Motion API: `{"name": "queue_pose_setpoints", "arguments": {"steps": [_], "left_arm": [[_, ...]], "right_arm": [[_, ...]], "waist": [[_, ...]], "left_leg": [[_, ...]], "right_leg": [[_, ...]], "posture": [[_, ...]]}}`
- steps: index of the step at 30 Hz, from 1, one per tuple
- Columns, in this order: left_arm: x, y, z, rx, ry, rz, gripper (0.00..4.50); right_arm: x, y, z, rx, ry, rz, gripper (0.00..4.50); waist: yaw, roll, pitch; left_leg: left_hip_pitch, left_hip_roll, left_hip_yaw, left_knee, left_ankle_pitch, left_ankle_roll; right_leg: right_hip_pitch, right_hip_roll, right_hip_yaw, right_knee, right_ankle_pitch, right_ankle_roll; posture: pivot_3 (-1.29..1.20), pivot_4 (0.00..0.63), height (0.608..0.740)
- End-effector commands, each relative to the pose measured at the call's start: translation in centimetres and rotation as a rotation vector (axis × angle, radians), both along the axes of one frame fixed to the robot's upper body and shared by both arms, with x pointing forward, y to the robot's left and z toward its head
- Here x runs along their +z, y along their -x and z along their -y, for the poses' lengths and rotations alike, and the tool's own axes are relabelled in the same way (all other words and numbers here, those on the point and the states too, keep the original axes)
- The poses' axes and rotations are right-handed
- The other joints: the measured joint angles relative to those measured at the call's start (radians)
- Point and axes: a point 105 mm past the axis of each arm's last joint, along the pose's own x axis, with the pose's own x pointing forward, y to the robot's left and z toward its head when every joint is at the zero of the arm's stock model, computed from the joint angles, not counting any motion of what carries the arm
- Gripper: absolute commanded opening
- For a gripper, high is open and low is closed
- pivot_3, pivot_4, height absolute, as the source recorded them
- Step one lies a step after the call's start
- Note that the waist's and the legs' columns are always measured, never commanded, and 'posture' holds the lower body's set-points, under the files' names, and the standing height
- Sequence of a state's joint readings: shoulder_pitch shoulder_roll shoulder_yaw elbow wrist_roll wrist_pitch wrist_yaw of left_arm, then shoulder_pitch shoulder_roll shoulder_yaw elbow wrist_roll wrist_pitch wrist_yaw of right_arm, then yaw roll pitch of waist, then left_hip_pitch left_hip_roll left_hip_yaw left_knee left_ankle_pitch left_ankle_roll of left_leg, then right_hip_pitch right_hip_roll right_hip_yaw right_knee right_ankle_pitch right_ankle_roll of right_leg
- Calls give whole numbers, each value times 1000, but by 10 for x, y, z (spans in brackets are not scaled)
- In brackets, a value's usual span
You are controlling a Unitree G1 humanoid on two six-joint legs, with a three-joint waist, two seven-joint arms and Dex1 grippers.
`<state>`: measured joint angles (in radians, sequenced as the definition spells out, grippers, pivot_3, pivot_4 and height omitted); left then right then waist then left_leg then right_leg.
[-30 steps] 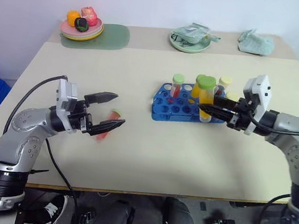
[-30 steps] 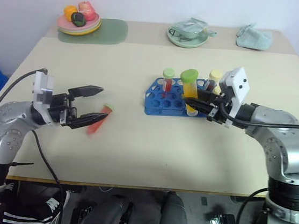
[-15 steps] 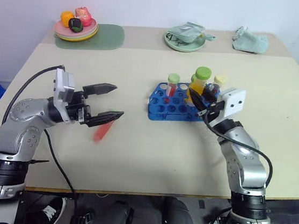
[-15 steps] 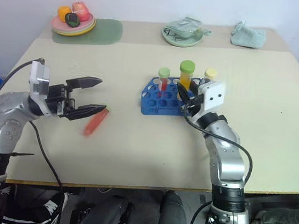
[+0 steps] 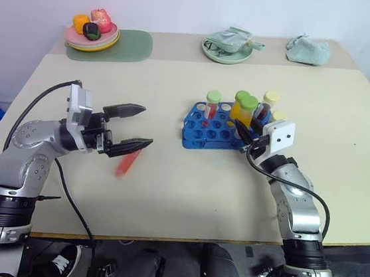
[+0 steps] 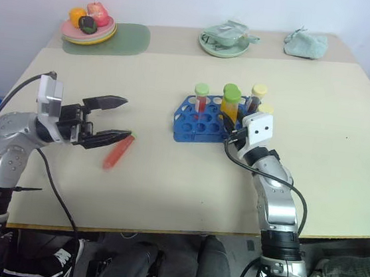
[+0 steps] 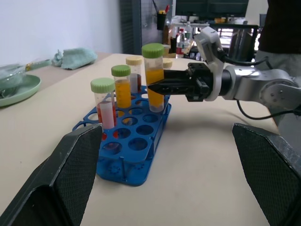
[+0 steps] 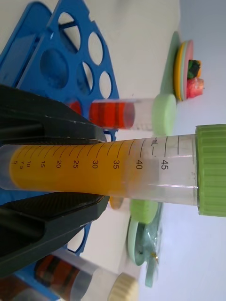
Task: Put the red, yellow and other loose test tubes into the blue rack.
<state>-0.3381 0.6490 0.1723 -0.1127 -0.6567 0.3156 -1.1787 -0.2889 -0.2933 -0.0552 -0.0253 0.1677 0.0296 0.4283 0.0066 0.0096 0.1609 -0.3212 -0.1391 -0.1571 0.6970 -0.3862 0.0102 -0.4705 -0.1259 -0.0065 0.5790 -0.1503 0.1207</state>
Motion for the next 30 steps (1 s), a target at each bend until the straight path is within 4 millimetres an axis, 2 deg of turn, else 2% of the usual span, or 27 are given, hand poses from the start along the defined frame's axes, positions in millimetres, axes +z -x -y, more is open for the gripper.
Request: {"name": "queue_pose_setpoints", "arguments": {"steps": [1,5,12,26,30], "left_arm": [[9,1,-2,0,-15,39,4500],[9,1,-3,3,-17,40,4500],[12,0,-2,5,-20,46,4500],[12,0,-5,9,-26,41,4500],[12,0,-5,8,-25,41,4500]], "right_arm": [[9,0,3,-3,13,51,824],[7,-2,4,-6,12,49,824],[3,-4,-8,20,1,47,824],[-4,-3,-3,-1,-46,13,824],[-6,0,-7,12,-47,9,824]], "waist": [[0,0,0],[0,0,0],[-2,0,0],[-5,0,0],[-5,0,0]], "left_leg": [[0,0,0,0,0,0],[0,0,0,0,0,0],[0,0,0,0,0,0],[0,1,0,0,0,0],[0,1,0,0,0,0]], "right_leg": [[0,0,0,0,0,0],[0,0,0,0,0,0],[0,0,0,0,0,0],[0,1,1,0,0,0],[0,1,1,0,0,0]], "posture": [[0,150,740],[0,150,740],[0,150,740],[0,150,740],[0,150,740]]}}
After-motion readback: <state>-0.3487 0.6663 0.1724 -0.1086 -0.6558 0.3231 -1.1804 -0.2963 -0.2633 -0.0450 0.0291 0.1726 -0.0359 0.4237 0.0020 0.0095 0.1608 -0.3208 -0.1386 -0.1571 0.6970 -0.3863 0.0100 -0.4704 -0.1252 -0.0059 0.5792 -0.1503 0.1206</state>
